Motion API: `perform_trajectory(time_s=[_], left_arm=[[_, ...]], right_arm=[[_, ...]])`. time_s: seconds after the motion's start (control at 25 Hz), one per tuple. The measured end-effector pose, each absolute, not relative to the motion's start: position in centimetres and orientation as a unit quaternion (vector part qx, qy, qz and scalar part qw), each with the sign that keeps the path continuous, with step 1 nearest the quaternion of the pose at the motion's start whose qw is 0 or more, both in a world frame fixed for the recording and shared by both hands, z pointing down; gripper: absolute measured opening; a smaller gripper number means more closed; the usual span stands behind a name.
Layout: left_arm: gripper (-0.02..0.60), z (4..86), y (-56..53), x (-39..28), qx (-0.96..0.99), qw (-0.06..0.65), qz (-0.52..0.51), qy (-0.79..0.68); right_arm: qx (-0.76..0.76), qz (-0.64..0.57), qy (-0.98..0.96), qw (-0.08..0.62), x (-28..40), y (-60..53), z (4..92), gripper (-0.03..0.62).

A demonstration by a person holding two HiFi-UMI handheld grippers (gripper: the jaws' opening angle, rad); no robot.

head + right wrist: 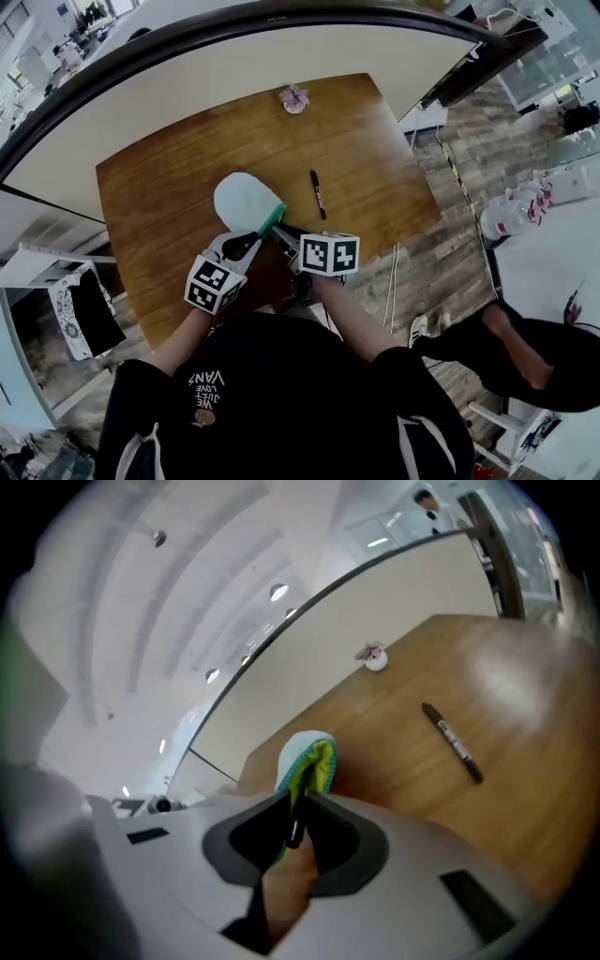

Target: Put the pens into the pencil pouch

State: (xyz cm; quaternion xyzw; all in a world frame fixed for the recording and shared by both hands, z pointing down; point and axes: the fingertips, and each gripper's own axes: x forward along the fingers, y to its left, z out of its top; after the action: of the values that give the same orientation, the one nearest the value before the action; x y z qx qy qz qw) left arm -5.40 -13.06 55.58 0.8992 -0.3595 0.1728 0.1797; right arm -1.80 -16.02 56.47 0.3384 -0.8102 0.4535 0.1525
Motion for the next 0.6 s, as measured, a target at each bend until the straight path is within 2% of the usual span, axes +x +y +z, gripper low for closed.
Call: perform_trajectory(time_s=[0.28, 0.6], left_arm=[[0.048, 53.5, -14.5, -6.1, 0.886, 0.235, 0.098, -0.386], [0.048, 52.6, -16.1, -6.8, 0.87, 0.266, 0.061, -0.409]], right_arm=[[0.306, 0.565, -0.767, -0.003, -2.5, -17.7, 54.1, 0.067], [0.335, 0.543, -0.767, -0.064, 0.5, -19.9, 52.4, 0.072]])
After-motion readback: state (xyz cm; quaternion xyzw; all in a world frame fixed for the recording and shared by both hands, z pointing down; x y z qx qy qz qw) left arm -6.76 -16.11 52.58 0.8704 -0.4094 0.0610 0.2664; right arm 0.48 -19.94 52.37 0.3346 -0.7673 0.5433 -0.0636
